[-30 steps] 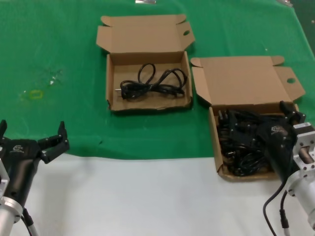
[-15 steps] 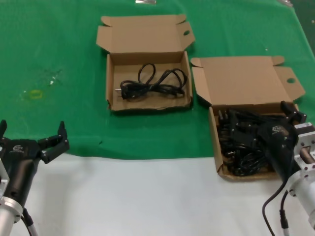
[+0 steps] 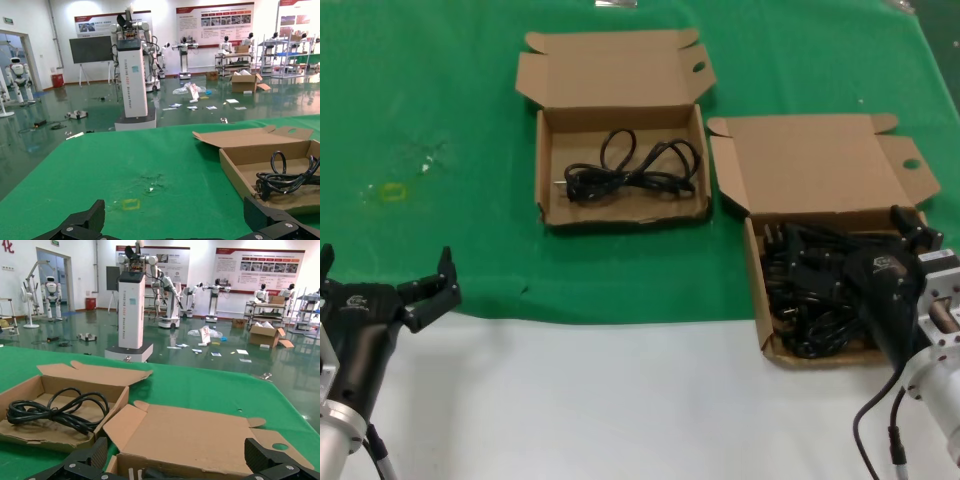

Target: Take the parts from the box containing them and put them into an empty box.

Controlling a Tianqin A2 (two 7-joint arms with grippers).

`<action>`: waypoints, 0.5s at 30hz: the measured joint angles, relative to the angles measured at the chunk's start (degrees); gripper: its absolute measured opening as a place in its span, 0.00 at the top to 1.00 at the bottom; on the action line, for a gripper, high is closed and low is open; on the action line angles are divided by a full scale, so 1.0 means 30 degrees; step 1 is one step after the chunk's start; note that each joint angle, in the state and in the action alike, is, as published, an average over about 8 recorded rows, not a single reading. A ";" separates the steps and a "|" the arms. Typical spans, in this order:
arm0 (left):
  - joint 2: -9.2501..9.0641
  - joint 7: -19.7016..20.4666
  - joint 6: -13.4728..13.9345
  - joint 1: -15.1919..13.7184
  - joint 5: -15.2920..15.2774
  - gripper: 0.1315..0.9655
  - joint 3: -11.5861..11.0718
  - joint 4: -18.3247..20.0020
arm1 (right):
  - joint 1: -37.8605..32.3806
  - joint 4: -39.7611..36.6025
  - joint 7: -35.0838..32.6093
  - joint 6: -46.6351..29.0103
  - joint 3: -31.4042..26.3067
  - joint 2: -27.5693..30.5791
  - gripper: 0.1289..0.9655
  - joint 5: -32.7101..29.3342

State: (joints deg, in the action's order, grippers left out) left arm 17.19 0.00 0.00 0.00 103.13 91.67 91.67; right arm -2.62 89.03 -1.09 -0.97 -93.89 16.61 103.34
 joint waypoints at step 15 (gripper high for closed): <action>0.0000 0.0000 0.0000 0.0000 0.0000 0.00 0.0000 0.0000 | 0.0000 0.0000 0.0000 0.0000 0.0000 0.0000 0.00 0.0000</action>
State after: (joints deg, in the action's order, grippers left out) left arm 17.19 0.00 0.00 0.00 103.13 91.67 91.67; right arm -2.62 89.03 -1.09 -0.97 -93.89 16.61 103.34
